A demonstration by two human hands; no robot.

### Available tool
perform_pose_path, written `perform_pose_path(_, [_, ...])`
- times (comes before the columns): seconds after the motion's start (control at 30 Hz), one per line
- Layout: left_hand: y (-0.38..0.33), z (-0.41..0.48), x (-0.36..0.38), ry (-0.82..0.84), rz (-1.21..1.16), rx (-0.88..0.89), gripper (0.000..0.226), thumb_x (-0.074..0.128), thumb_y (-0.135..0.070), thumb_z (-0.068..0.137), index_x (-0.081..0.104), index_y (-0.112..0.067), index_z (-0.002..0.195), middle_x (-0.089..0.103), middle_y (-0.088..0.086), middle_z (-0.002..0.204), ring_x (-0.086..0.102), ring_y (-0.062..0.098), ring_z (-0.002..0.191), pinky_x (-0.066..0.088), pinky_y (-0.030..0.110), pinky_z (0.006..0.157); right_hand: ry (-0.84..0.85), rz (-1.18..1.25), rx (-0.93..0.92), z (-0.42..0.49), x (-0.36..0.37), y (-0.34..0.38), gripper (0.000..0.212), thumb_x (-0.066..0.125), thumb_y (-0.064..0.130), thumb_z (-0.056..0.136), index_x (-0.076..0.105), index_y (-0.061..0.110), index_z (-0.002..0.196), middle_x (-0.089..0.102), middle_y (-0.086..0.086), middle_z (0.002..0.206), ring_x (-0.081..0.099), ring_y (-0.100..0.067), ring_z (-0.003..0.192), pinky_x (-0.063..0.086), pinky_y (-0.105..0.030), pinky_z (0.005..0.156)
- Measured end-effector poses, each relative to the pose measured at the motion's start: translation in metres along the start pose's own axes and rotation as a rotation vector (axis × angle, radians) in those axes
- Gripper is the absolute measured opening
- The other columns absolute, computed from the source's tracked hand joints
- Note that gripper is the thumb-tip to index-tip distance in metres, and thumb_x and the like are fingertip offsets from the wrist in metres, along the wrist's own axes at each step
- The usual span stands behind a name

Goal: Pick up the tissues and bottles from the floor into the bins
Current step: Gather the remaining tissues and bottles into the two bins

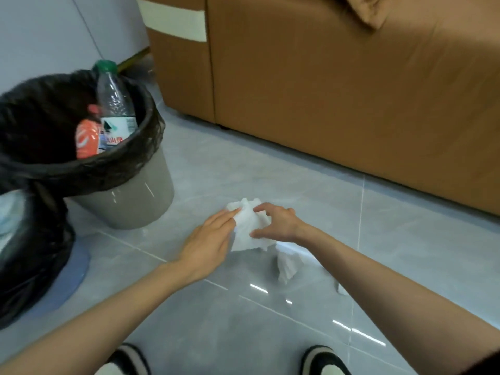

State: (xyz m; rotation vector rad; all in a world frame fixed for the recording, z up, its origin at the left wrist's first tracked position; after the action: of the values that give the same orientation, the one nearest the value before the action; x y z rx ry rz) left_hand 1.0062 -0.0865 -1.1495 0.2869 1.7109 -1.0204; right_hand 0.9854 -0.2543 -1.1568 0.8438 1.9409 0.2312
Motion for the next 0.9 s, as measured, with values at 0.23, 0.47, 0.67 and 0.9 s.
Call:
perform_pose_path(0.23, [0.002,-0.03,-0.033,-0.298,-0.403,-0.043,0.043,0.04,0.002,0.093,0.055,-0.016,0.13,0.047,-0.016,0.137,0.043,-0.001,0.126,0.027,0.003,0.101,0.023,0.58,-0.061,-0.016,0.018,0.037,0.011,0.063,0.013,0.089,0.053,0.01,0.087,0.06,-0.005,0.075,0.058,-0.011,0.052,0.043,-0.017,0.049])
perform_pose_path(0.47, [0.034,-0.042,-0.024,-0.228,-0.966,-0.647,0.043,0.043,-0.053,0.078,0.069,-0.022,0.094,0.069,-0.001,0.105,0.062,0.011,0.093,0.047,0.036,0.097,0.098,1.181,-0.024,-0.032,0.013,0.064,0.005,0.064,0.01,0.089,0.064,0.009,0.094,0.068,-0.004,0.079,0.065,-0.008,0.062,0.055,-0.017,0.066])
perform_pose_path(0.67, [0.033,-0.05,-0.024,-0.255,-1.521,-0.793,0.042,0.054,-0.048,0.09,0.066,-0.012,0.109,0.07,0.007,0.103,0.066,0.021,0.098,0.055,0.039,0.086,0.27,1.426,-0.005,-0.035,0.023,0.084,0.013,0.06,0.008,0.091,0.068,0.004,0.1,0.072,-0.007,0.097,0.071,-0.012,0.085,0.057,-0.021,0.079])
perform_pose_path(0.9, [0.033,-0.051,-0.019,-0.244,-1.748,-0.756,0.023,0.063,-0.011,0.088,0.065,-0.001,0.108,0.07,0.01,0.096,0.07,0.017,0.075,0.059,0.028,0.064,0.324,1.278,0.009,-0.031,0.038,0.09,0.007,0.057,0.005,0.092,0.064,0.005,0.09,0.072,-0.007,0.082,0.07,-0.013,0.073,0.059,-0.023,0.075])
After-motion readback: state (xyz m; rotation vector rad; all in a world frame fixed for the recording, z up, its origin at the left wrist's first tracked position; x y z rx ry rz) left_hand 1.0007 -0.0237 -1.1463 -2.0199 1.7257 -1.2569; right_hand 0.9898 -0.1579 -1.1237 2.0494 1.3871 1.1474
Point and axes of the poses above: each hand's wrist, its own z-axis towards the middle knuckle, its own x-axis out of the palm, y = z × x, the point moved 5 cm from there along z, towards the middle knuckle
